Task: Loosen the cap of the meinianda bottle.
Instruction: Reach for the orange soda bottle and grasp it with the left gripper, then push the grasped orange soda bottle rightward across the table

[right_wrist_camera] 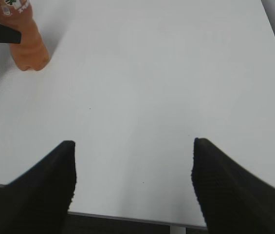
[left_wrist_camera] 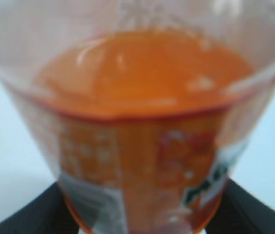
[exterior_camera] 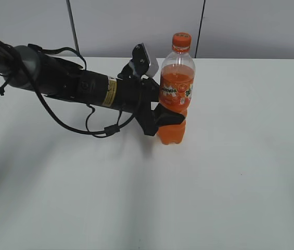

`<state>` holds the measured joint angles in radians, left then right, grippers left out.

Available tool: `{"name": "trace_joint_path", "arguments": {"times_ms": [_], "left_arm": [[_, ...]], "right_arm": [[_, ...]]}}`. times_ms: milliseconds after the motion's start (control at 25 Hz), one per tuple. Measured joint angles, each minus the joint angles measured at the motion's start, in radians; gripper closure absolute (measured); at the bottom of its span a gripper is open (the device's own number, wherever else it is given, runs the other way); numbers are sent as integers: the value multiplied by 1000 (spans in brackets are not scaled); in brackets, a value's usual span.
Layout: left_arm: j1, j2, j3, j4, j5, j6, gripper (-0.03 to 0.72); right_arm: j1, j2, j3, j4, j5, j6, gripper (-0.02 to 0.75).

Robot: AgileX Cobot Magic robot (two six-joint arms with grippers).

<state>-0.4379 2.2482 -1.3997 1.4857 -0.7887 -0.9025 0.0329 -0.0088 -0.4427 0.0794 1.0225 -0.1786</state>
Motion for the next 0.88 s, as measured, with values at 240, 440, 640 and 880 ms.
{"name": "trace_joint_path", "arguments": {"times_ms": [240, 440, 640, 880], "left_arm": [[0, 0, 0, 1, 0, 0, 289], [0, 0, 0, 13, -12, 0, 289], [0, 0, 0, 73, -73, 0, 289], [-13, 0, 0, 116, -107, 0, 289]], "right_arm": [[0, 0, 0, 0, 0, 0, 182], [0, 0, 0, -6, 0, 0, 183], [0, 60, -42, -14, 2, 0, 209], [0, 300, -210, -14, 9, 0, 220]]}}
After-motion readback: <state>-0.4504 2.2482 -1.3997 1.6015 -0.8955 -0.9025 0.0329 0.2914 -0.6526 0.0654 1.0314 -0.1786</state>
